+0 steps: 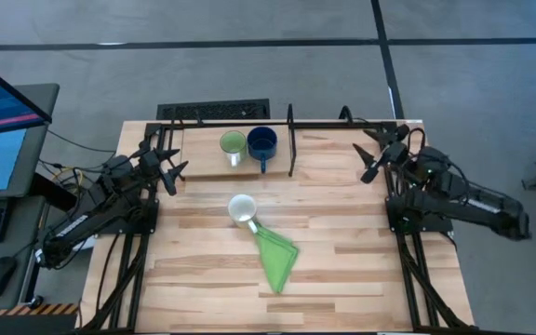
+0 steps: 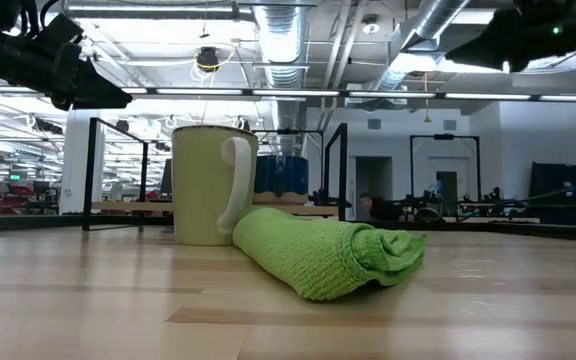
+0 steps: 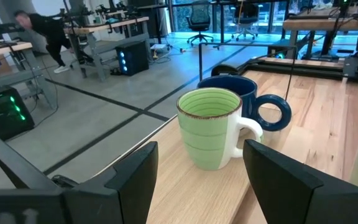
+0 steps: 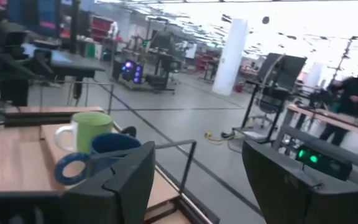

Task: Stack small to large cups/mugs on shelf
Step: Put the white mug on the shelf

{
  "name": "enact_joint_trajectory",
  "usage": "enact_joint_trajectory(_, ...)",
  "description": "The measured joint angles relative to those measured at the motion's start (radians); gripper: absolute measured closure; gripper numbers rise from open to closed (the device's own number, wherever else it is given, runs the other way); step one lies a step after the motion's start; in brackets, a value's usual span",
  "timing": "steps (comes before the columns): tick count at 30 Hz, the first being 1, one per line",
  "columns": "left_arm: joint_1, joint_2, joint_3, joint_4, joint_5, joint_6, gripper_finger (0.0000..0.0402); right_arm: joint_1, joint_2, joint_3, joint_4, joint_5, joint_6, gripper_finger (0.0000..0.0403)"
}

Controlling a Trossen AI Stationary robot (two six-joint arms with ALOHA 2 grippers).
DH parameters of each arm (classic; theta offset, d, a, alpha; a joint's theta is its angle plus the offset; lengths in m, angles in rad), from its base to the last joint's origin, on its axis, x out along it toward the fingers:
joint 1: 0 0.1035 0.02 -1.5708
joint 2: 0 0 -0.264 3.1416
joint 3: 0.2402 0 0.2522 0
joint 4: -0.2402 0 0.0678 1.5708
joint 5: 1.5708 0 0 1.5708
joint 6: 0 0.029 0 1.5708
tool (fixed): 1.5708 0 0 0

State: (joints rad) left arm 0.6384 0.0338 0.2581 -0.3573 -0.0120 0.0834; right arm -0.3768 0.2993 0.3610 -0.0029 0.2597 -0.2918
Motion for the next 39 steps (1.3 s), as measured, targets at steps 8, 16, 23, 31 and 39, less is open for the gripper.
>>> enact_joint_trajectory(8,0.000,0.000,0.000,0.000,0.000,0.000,0.0173,-0.208,-0.077,-0.103,0.063,-0.219,0.083,0.0138)
enact_joint_trajectory(16,0.000,0.000,0.000,0.000,0.003,0.000,0.0173,-0.281,-0.164,-0.207,0.081,-0.247,0.131,0.0138)
enact_joint_trajectory(23,0.000,0.000,0.000,0.002,0.003,0.000,0.0173,-0.280,-0.271,-0.287,0.114,-0.263,0.150,0.0138)
enact_joint_trajectory(31,0.000,0.000,0.001,0.049,0.060,-0.021,0.0173,-0.280,-0.298,-0.353,0.114,-0.263,0.192,0.0138)
enact_joint_trajectory(39,0.000,0.072,0.127,0.055,0.275,-0.026,0.0173,-0.280,-0.298,-0.353,0.088,-0.261,0.196,0.0138)
